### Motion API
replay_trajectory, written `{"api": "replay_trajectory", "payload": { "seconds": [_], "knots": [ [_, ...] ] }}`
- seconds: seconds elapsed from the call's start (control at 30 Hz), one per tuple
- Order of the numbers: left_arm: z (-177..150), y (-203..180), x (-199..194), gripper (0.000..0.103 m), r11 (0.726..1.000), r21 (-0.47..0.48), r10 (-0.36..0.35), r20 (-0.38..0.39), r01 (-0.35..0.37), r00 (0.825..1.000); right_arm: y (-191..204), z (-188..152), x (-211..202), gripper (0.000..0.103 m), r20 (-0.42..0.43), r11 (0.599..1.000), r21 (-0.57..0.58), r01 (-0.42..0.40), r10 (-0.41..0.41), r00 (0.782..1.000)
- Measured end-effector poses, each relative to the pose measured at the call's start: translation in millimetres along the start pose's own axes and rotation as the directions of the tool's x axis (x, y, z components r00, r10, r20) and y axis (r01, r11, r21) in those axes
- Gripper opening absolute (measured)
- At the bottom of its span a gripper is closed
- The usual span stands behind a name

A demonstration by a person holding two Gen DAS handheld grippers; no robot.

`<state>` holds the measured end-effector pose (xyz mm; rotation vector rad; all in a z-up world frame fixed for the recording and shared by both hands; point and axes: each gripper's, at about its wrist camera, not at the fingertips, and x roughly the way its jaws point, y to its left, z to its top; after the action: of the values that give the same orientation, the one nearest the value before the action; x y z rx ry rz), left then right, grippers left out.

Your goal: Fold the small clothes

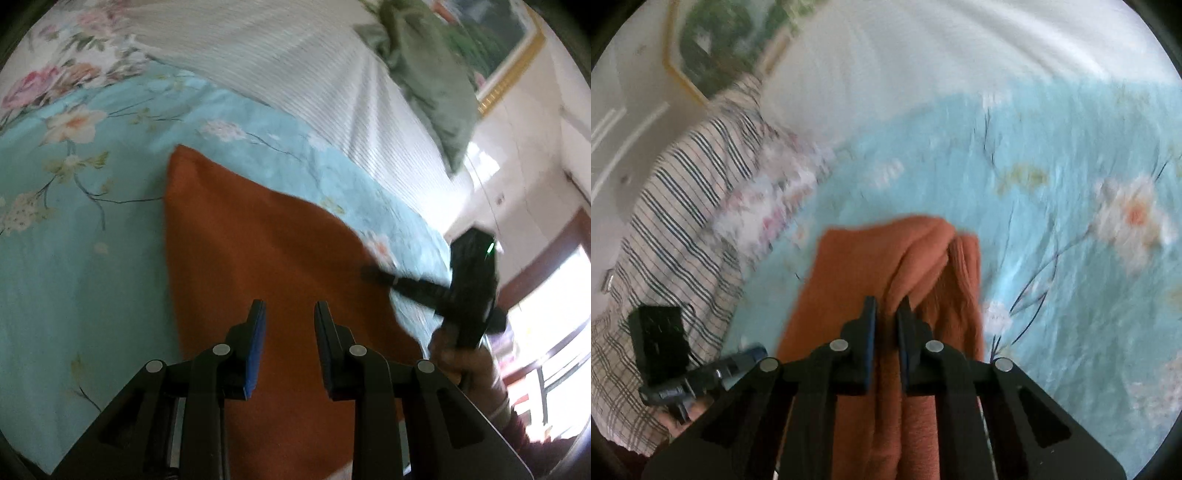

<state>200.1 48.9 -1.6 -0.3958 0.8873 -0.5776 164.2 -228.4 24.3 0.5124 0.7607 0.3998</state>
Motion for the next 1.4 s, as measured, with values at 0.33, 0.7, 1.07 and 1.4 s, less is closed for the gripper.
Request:
{"api": "replay_trajectory", "payload": {
  "seconds": [0.33, 0.7, 1.07, 1.4],
  "knots": [
    [-42.4, -17.9, 33.9, 0.027, 0.997, 0.07, 0.053, -0.111, -0.045, 0.992, -68.3, -33.3, 36.8, 0.012, -0.107, 0.981, 0.141, 0.132, -0.117, 0.987],
    [-48.3, -4.1, 36.2, 0.019, 0.998, -0.019, 0.054, -0.091, -0.056, 0.994, 0.7, -14.8, -6.6, 0.024, -0.01, 0.989, 0.036, 0.145, -0.144, 0.989],
    [-63.1, -11.1, 19.5, 0.016, 0.997, 0.034, 0.067, -0.103, -0.064, 0.992, -48.4, -3.6, 76.4, 0.0, -0.061, 0.968, 0.134, 0.211, -0.204, 0.977],
    [-64.0, -4.5, 12.1, 0.008, 0.996, -0.041, 0.073, -0.082, -0.076, 0.994, -7.4, -33.5, 14.6, 0.004, -0.028, 0.985, 0.093, 0.148, -0.146, 0.989]
  ]
}}
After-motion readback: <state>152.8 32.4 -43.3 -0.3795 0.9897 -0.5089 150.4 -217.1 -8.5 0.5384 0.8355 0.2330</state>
